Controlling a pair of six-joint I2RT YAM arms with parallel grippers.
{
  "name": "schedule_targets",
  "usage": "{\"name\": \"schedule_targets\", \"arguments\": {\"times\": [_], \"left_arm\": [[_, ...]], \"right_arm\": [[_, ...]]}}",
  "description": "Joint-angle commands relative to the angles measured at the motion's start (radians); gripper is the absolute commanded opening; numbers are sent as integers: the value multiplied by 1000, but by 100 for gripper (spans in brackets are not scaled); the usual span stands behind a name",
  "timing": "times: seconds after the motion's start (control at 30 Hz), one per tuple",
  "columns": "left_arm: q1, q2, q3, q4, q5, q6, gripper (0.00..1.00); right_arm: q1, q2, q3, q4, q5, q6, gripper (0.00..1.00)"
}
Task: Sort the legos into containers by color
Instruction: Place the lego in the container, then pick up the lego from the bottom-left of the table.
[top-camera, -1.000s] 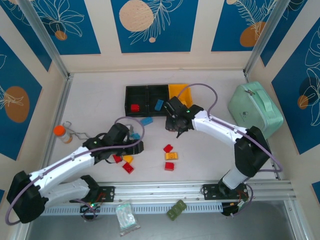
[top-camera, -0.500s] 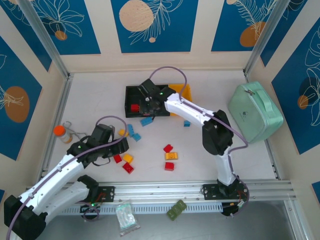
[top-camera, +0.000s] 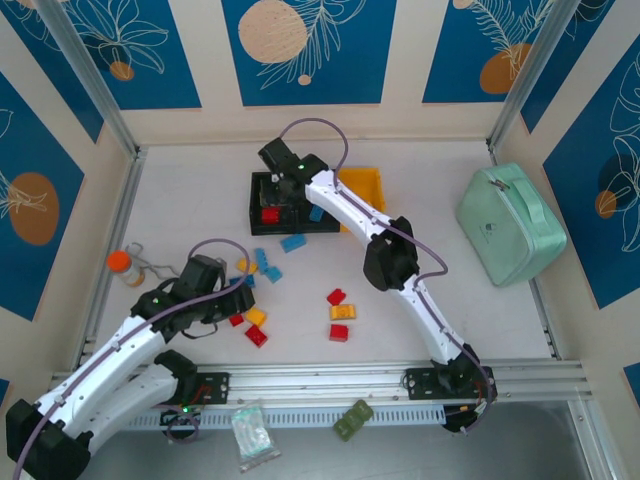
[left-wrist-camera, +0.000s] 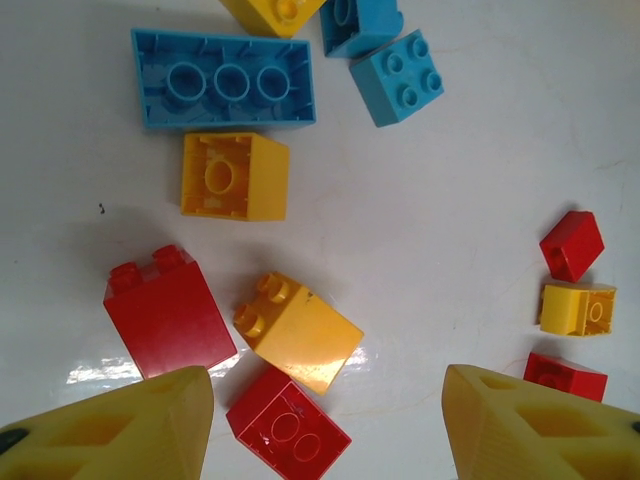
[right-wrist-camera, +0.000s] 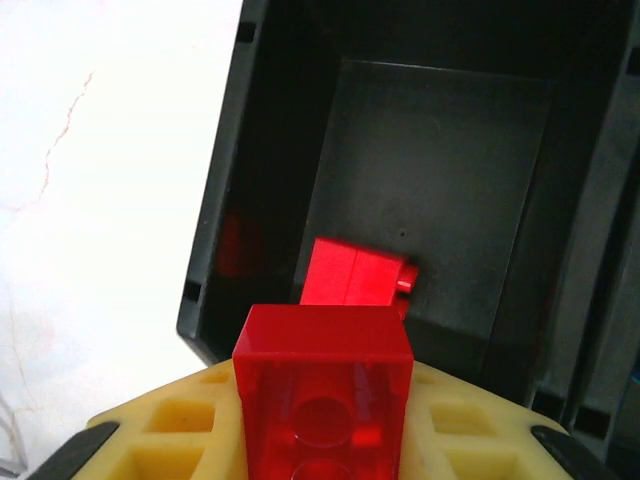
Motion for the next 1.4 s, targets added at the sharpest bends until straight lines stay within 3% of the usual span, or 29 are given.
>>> {"name": "schedule_targets", "arguments": {"times": [0.0, 0.3, 0.53, 0.9, 1.17, 1.37], "left_arm": [[13, -13, -16, -2, 27, -17, 61], [13, -15, -24, 7, 34, -18, 61], [12, -22, -26, 8, 34, -21, 61], [12, -27, -21, -8, 23, -25, 61], [10, 7, 21, -72, -16, -2, 64], [11, 24, 8, -80, -34, -17, 65]], "right_arm": [[0, 32, 47, -50, -38, -16, 29], [-4, 57, 51, -44, -33, -8, 34], [-4, 59, 55, -48, -16, -11, 47], [8, -11, 55, -51, -1, -37, 47], [45, -245, -177, 59, 19, -81, 53], [59, -495, -539, 203, 11, -70, 55]]}}
